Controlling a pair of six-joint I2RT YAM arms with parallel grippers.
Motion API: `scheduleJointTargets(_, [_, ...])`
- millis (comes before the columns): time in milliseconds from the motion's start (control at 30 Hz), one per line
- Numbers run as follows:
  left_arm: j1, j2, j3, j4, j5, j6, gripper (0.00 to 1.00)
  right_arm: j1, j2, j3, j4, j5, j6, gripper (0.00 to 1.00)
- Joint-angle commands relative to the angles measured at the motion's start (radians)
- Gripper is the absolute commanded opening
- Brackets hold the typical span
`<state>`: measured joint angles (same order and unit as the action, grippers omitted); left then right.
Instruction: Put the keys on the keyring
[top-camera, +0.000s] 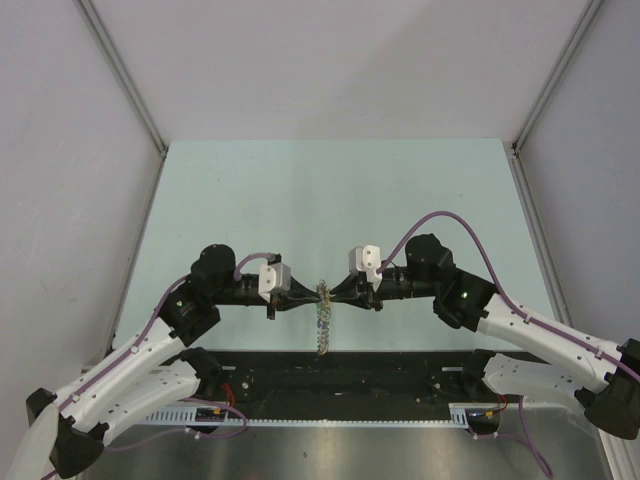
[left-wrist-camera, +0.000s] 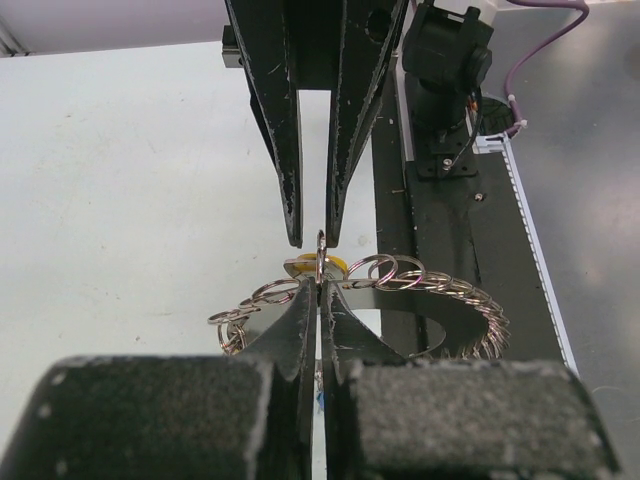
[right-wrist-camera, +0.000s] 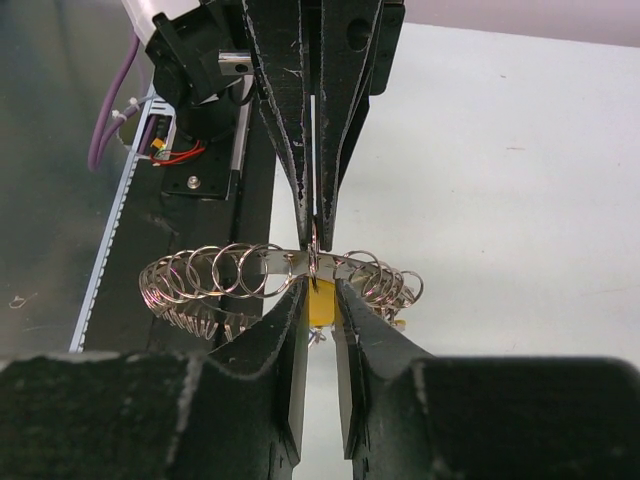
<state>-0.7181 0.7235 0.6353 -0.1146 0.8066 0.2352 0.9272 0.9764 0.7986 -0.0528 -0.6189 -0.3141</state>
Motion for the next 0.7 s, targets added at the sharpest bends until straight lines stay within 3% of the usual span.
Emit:
scheduleJointTargets(0, [-0.006, -0.024, 0.006, 0.081, 0.037, -0.019, 0.0, -0.002, 0.007, 0.002, 0.042, -0.03, 0.004, 0.2])
scheduleJointTargets(133, [-0.006, -0.025, 0.004, 0.082, 0.036, -0.02, 0.0, -0.001, 0.011, 0.002, 0.042, -0.027, 0.009, 0.19])
scheduleJointTargets(300, [-0.006, -0.022, 0.007, 0.076, 0.036, -0.02, 0.0, 0.004, 0.008, 0.001, 0.077, -0.015, 0.017, 0.0])
scheduleJointTargets(667, [-0.007, 0.017, 0.049, -0.011, 0.008, -0.008, 0.0, 0.033, 0.018, 0.028, 0.056, 0.038, 0.0, 0.0])
